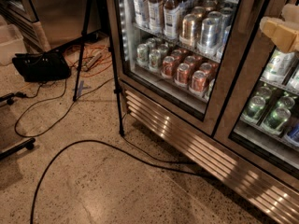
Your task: Open right fridge door
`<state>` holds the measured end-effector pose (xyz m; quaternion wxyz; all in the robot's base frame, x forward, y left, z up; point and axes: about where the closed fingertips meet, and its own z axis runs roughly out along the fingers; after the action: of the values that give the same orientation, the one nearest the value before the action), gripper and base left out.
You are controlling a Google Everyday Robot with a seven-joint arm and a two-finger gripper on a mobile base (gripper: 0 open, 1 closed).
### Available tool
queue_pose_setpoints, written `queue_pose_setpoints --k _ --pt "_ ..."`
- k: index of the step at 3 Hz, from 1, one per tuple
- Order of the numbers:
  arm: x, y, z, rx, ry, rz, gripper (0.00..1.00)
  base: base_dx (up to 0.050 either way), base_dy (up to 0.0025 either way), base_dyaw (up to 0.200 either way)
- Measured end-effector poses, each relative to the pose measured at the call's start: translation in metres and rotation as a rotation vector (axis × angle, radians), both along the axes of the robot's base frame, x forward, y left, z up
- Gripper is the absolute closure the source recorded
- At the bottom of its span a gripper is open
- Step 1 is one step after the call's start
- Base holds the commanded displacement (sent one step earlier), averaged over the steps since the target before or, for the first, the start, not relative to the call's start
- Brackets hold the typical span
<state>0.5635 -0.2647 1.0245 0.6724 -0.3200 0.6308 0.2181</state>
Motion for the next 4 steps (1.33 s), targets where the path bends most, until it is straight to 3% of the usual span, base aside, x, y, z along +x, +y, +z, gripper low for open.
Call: queue_pose_setpoints --k 3,4 --pt "0.011 0.010 -0.007 -0.030 0.004 0.025 0.13 0.000 0.00000 0.000" --pt "0.018 0.014 -0.011 -0.036 0.006 0.036 0.00 0.000 0.00000 0.000"
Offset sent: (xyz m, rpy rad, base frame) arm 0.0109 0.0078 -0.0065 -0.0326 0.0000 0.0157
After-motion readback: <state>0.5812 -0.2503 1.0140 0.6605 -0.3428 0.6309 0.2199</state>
